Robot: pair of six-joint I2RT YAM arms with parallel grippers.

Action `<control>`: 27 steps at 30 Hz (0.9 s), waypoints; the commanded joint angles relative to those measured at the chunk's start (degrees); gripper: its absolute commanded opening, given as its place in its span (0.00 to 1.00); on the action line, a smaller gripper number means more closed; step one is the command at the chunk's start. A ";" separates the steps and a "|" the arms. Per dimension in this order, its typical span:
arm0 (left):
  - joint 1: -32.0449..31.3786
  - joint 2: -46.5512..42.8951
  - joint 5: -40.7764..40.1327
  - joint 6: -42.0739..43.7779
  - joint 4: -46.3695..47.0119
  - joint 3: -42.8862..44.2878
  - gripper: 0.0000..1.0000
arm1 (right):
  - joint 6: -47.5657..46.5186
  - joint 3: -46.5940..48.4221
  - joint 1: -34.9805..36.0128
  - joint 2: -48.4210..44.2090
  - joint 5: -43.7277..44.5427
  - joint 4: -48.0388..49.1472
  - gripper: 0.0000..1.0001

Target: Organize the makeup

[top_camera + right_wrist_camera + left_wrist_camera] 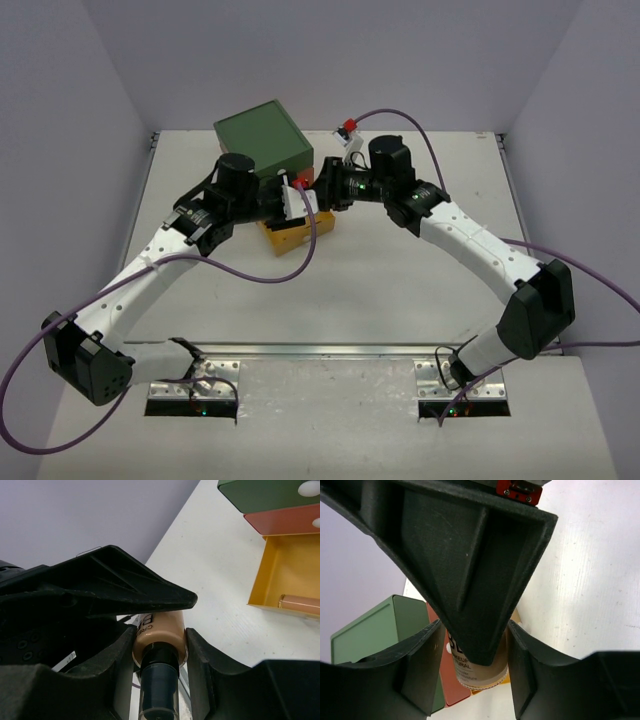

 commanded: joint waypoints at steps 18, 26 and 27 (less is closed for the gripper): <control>2.93 6.75 -6.76 -8.40 -3.88 2.25 0.00 | -2.47 -5.47 -10.57 -4.50 3.89 -5.99 0.99; 5.26 17.65 -16.09 -7.22 -0.95 0.61 0.00 | -11.89 -13.02 -15.01 -11.57 18.76 -13.52 0.99; 5.26 19.75 -18.15 -6.85 0.27 0.88 0.00 | -12.27 -13.73 -15.01 -11.91 19.76 -13.77 0.99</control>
